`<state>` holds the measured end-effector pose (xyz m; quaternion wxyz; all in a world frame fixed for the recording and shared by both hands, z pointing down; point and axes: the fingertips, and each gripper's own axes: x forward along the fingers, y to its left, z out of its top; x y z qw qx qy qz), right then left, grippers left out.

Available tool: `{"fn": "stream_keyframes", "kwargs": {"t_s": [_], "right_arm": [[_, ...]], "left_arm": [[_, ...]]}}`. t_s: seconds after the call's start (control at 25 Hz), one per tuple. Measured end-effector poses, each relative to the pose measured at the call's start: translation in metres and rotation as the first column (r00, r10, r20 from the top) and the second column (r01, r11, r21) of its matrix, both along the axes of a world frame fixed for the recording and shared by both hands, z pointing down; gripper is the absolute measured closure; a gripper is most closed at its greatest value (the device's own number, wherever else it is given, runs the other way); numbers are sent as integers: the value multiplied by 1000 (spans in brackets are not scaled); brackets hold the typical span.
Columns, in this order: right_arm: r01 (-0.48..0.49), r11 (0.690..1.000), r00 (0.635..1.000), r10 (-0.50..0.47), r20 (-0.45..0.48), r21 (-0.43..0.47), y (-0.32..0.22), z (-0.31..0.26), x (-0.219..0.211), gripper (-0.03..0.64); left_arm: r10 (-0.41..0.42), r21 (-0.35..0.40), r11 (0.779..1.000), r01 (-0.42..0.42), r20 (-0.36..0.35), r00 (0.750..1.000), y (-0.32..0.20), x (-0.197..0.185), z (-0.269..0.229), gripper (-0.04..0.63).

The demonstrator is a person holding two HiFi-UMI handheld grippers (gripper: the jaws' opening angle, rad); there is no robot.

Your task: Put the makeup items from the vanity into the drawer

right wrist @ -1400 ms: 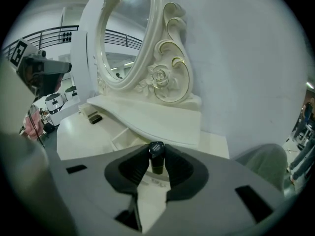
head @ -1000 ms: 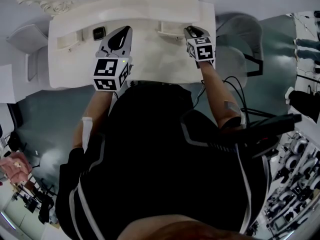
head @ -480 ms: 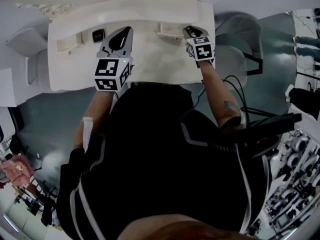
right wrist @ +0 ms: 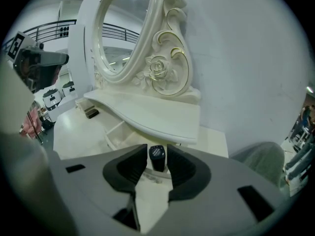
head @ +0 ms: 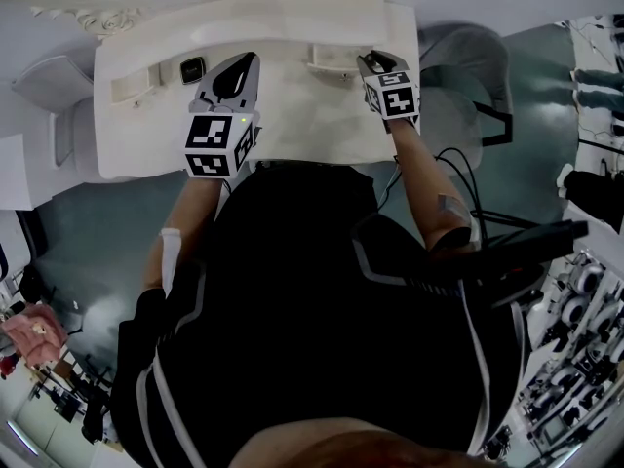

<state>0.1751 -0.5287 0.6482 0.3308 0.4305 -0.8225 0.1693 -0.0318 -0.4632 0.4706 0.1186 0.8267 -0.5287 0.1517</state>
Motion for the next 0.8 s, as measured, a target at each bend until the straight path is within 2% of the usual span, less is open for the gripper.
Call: {"fn": "stream_keyframes", "kwargs": {"t_s": [0.16,0.44,0.8], "right_arm": [[-9,1000,1000,9,3,3,3,-4,2,463],[-40,998,997,36,70,46,6,-36,6,449],[-124,976,978,90,189,177,5,-125,16,451]], "left_arm": [[12,5,1000,-12,0,1000,-1,2,-1,592],[53,25,998,-53,-1,999,-4,10,-7,591],[118,82,990,-115,-33,992,-15,11,-31,591]]}}
